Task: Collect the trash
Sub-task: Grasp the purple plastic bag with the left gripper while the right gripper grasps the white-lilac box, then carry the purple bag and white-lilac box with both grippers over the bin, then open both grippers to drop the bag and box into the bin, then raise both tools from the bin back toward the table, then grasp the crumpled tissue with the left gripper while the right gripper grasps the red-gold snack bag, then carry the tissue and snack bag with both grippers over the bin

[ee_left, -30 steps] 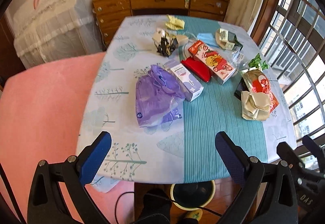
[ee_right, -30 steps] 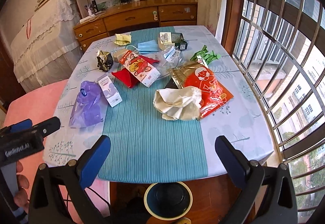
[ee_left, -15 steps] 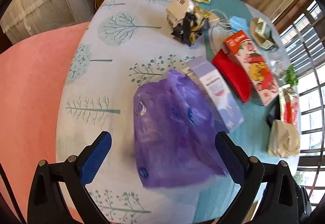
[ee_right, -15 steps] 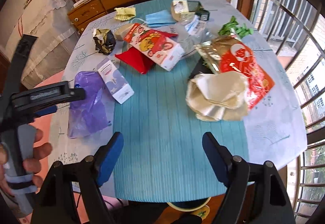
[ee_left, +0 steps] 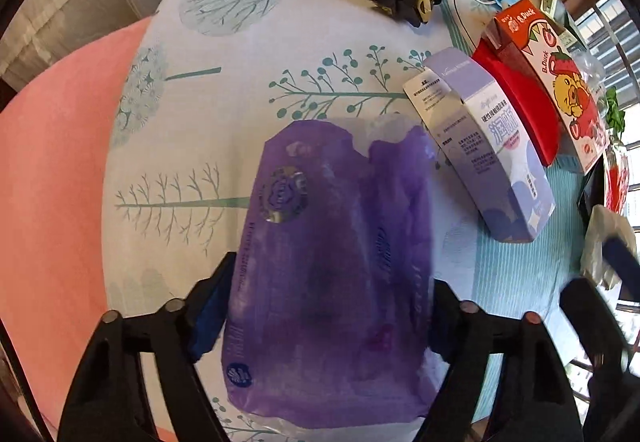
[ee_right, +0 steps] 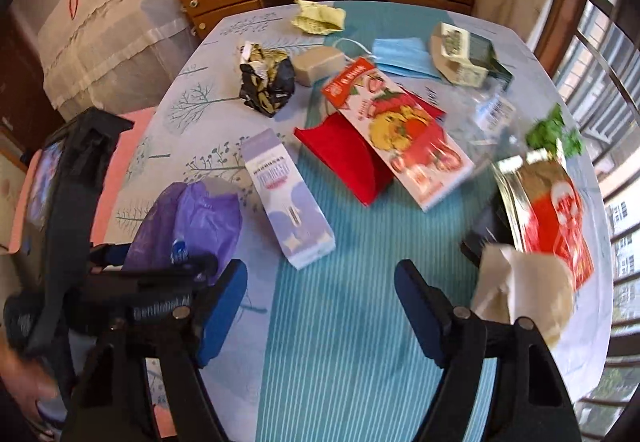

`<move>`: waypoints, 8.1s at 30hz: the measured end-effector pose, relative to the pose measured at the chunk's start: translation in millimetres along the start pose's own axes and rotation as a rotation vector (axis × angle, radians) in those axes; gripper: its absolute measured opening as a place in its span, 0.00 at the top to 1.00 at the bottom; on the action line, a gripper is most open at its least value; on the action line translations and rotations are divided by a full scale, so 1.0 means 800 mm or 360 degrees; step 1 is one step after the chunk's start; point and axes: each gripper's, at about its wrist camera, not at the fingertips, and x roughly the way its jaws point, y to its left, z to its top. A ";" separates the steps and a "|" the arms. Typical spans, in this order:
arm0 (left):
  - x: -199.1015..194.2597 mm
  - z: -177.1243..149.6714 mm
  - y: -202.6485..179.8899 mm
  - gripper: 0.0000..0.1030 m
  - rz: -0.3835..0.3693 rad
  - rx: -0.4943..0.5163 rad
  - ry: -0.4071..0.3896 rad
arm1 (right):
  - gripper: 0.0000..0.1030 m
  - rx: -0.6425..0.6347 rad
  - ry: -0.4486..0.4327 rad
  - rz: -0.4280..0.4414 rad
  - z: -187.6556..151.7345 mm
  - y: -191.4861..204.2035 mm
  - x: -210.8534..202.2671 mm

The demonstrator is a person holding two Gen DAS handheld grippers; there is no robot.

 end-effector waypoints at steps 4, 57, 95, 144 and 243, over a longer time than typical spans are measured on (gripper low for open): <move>-0.012 -0.007 0.001 0.63 -0.0030 0.0040 -0.0036 | 0.30 -0.0117 0.0033 -0.0030 0.023 0.018 0.023; -0.142 -0.358 -0.122 0.88 -0.0116 -0.0240 -0.0411 | 0.66 -0.0217 0.0022 0.0159 -0.289 -0.103 -0.166; 0.245 -0.435 -0.174 0.42 -0.0191 0.0132 0.0047 | 0.65 0.0654 0.0391 0.0113 -0.509 -0.178 0.232; -0.248 -0.361 -0.167 0.01 -0.0371 0.0463 -0.0579 | 0.42 0.0712 -0.0203 -0.0088 -0.362 -0.173 -0.244; -0.219 -0.274 -0.142 0.76 -0.0481 0.0384 -0.0402 | 0.96 0.0220 -0.0332 0.0089 -0.281 -0.151 -0.213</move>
